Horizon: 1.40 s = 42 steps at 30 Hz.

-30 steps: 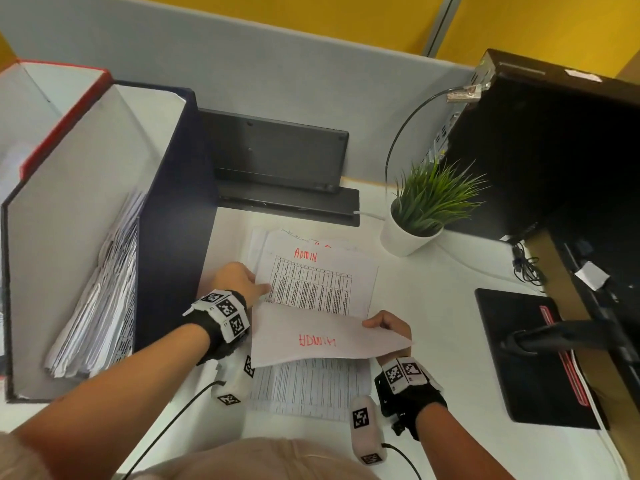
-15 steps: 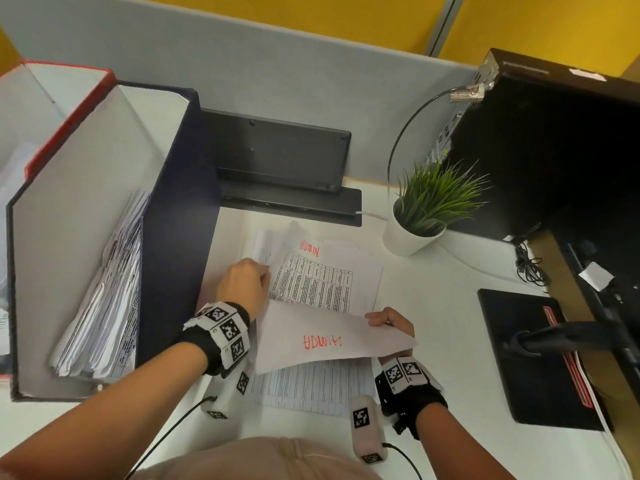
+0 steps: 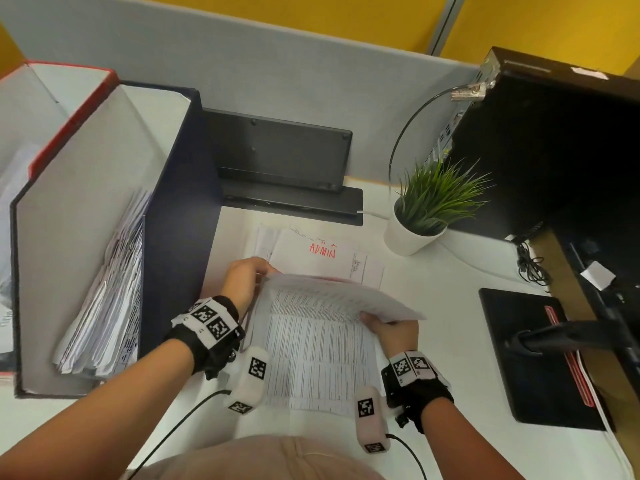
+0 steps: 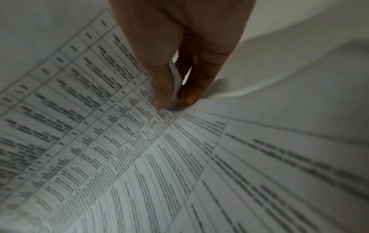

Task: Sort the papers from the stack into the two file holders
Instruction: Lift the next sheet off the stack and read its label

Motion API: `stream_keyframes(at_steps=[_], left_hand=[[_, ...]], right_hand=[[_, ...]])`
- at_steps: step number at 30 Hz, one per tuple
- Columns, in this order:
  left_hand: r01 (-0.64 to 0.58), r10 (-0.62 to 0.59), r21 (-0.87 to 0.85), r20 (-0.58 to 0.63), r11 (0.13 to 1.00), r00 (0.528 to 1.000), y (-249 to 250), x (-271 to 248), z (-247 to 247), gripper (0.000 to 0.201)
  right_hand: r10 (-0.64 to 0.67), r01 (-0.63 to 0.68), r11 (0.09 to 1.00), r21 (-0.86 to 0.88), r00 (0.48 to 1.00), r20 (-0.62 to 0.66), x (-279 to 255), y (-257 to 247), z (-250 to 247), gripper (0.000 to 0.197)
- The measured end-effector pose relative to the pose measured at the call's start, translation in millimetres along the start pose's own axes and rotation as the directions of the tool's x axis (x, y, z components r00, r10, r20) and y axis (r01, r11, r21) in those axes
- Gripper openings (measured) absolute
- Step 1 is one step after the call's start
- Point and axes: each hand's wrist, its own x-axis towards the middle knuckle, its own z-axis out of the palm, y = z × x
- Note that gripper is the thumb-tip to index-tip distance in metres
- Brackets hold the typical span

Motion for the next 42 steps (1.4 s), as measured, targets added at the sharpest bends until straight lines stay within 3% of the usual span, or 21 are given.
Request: stream_keyframes(at_steps=[1,3,5,9,16,19,22,25,27,30,32,34,37,39,40,42], left_hand=[[0.043,-0.042,0.021,-0.033,0.999,0.999,-0.8,5.6,-1.4,0.029],[0.088,-0.076,0.133,-0.093,0.987,0.993,-3.4,17.3,-5.2,0.031],[0.121,-0.091,0.322,-0.107,0.939,0.99,-7.3,26.0,-10.1,0.02],[0.142,-0.093,0.549,-0.116,0.824,0.989,-13.8,28.2,-13.8,0.021],[-0.006,0.074,0.603,-0.088,0.798,0.993,-15.6,24.9,-5.5,0.02],[-0.054,0.116,0.663,-0.05,0.747,0.992,-18.0,27.0,-7.1,0.019],[-0.111,0.169,0.699,-0.014,0.706,0.986,-24.0,25.1,-8.2,0.039],[-0.207,0.259,0.669,0.022,0.714,0.966,-29.1,20.5,-9.6,0.04],[-0.323,0.38,0.641,0.052,0.696,0.923,-30.9,17.3,-10.5,0.016],[-0.411,0.461,0.525,0.04,0.745,0.887,-30.6,10.9,-8.4,0.017],[-0.359,0.387,0.39,0.006,0.848,0.922,-30.3,8.3,-6.5,0.019],[-0.279,0.292,0.258,-0.011,0.925,0.956,-29.9,7.0,-4.4,0.016],[-0.195,0.197,0.11,-0.007,0.975,0.98,-26.6,3.8,-2.5,0.019],[-0.166,0.165,0.036,0.024,0.985,0.986,-22.4,-0.2,-0.8,0.031],[-0.153,0.153,0.002,0.051,0.988,0.987,-20.2,-2.3,-0.4,0.035],[-0.116,0.12,-0.048,0.089,0.992,0.989,-18.1,-3.2,-0.5,0.036]], right_hand=[[0.014,-0.015,0.998,0.061,1.0,0.016,-0.7,-1.8,-0.7,0.01],[0.113,-0.122,0.932,0.342,0.992,0.047,1.9,-2.2,-2.1,0.041],[0.244,-0.263,0.813,0.519,0.964,0.107,4.2,-2.0,-4.6,0.053],[0.34,-0.366,0.764,0.531,0.928,0.151,2.1,-2.2,-3.9,0.052],[0.325,-0.331,0.773,0.541,0.939,0.11,4.0,-0.8,0.2,0.058],[0.333,-0.326,0.766,0.555,0.938,0.092,5.1,0.1,0.2,0.058],[0.341,-0.329,0.762,0.558,0.936,0.086,5.3,-0.8,-0.2,0.05],[0.347,-0.322,0.771,0.549,0.936,0.062,6.2,-2.2,0.3,0.035],[0.347,-0.325,0.753,0.572,0.935,0.075,9.3,0.3,0.2,0.042],[0.303,-0.296,0.783,0.548,0.95,0.081,9.3,2.7,-1.1,0.047],[0.247,-0.246,0.83,0.5,0.967,0.065,7.4,4.0,-1.9,0.05],[0.134,-0.122,0.931,0.345,0.991,-0.014,7.9,5.4,-2.4,0.044],[-0.004,0.008,0.999,0.052,0.997,-0.071,1.5,4.9,-1.6,0.04],[-0.048,0.049,0.999,0.013,0.998,-0.05,4.0,5.1,-1.2,0.044],[-0.046,0.047,0.999,0.012,0.999,-0.022,6.6,3.6,0.9,0.044],[0.132,-0.127,0.986,-0.111,0.991,0.033,6.5,-7.4,12.0,0.039]])
